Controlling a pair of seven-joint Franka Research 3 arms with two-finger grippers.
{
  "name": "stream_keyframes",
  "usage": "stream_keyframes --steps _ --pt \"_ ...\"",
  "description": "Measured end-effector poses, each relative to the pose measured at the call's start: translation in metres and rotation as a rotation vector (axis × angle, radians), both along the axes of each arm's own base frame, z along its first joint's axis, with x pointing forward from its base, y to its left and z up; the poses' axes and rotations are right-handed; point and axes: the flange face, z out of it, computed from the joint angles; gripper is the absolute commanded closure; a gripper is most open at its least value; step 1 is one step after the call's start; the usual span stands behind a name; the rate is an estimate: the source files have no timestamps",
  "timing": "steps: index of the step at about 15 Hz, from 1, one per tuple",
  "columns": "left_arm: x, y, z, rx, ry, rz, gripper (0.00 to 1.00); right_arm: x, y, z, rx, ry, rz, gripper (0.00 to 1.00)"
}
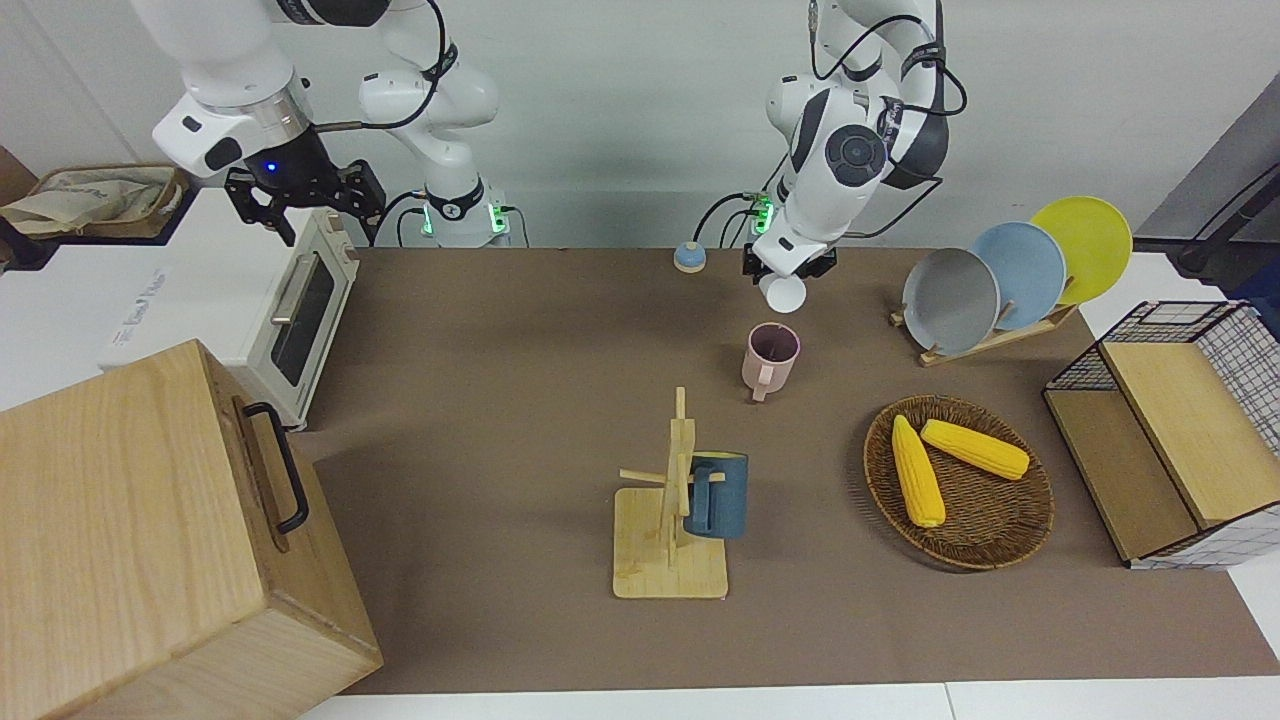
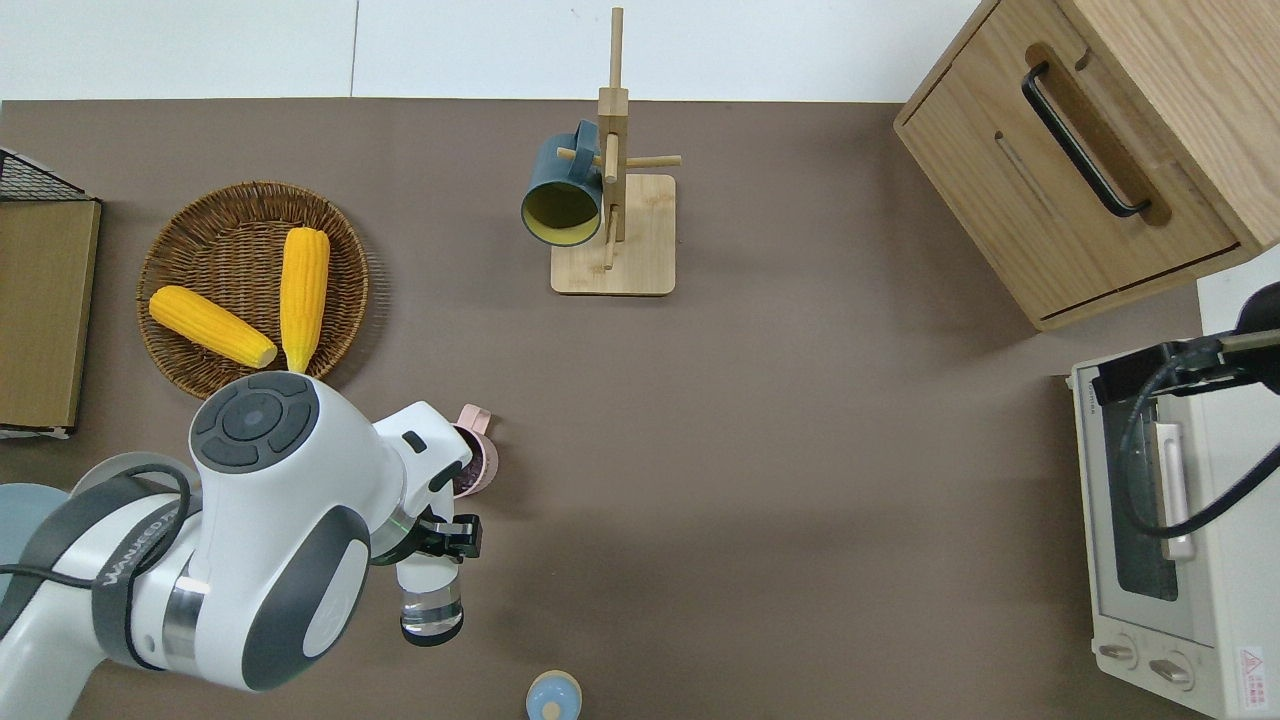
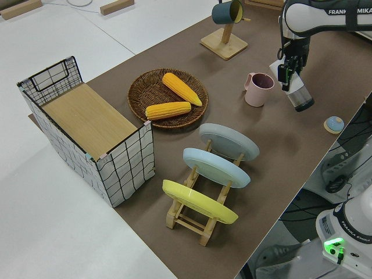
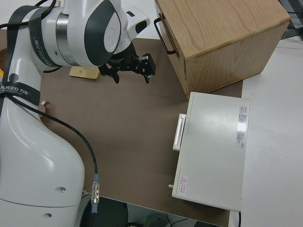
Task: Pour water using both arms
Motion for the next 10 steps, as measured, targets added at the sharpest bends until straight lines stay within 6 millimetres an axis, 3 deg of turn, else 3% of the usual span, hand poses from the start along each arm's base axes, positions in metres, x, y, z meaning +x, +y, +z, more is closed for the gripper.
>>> stream_keyframes --steps 10 --pt "-0.0026 -0.0041 0.0101 -0.011 -0.086 -0.003 1.00 0.0000 0.0000 0.0000 0.000 0.000 0.000 0.009"
